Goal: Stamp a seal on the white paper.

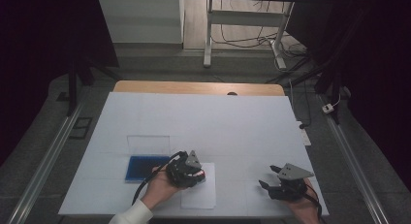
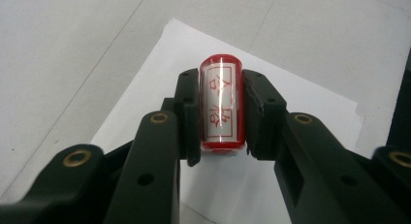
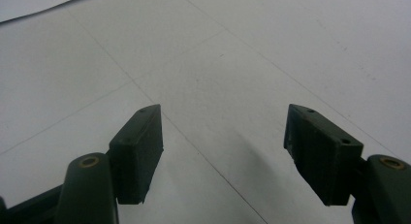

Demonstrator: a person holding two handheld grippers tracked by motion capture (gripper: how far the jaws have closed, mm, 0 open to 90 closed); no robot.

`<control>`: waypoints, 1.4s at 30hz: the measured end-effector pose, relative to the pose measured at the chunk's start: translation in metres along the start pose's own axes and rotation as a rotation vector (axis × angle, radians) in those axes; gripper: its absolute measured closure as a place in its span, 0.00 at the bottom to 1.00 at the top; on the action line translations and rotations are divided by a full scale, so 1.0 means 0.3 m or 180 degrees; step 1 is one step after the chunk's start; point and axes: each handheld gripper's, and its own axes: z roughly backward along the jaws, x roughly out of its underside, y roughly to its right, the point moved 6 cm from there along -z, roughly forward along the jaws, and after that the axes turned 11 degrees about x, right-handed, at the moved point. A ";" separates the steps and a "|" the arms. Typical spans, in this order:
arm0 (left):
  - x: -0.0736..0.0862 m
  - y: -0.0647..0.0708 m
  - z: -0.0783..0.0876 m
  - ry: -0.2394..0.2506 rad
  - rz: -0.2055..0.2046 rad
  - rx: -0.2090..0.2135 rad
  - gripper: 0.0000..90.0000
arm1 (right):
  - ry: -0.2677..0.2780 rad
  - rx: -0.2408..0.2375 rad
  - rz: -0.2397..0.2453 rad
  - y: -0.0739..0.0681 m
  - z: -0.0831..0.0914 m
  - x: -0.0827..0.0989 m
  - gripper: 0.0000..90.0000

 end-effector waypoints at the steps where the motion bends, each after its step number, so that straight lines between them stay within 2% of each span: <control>1: 0.000 0.000 0.000 -0.0001 0.0004 -0.0001 0.78 | -0.0004 0.0005 0.0001 -0.001 0.000 0.000 0.33; 18: 0.000 0.002 -0.004 0.0004 0.0038 -0.0025 0.78 | 0.0001 0.0010 0.0005 -0.001 0.001 -0.001 0.33; 31: -0.001 0.008 -0.017 -0.0134 0.0027 -0.0121 0.79 | 0.0021 0.0017 -0.0005 0.000 0.006 -0.004 0.33; 42: 0.000 0.006 -0.019 -0.0133 0.0026 -0.0106 0.79 | 0.0024 0.0023 0.0008 -0.002 0.009 -0.005 0.33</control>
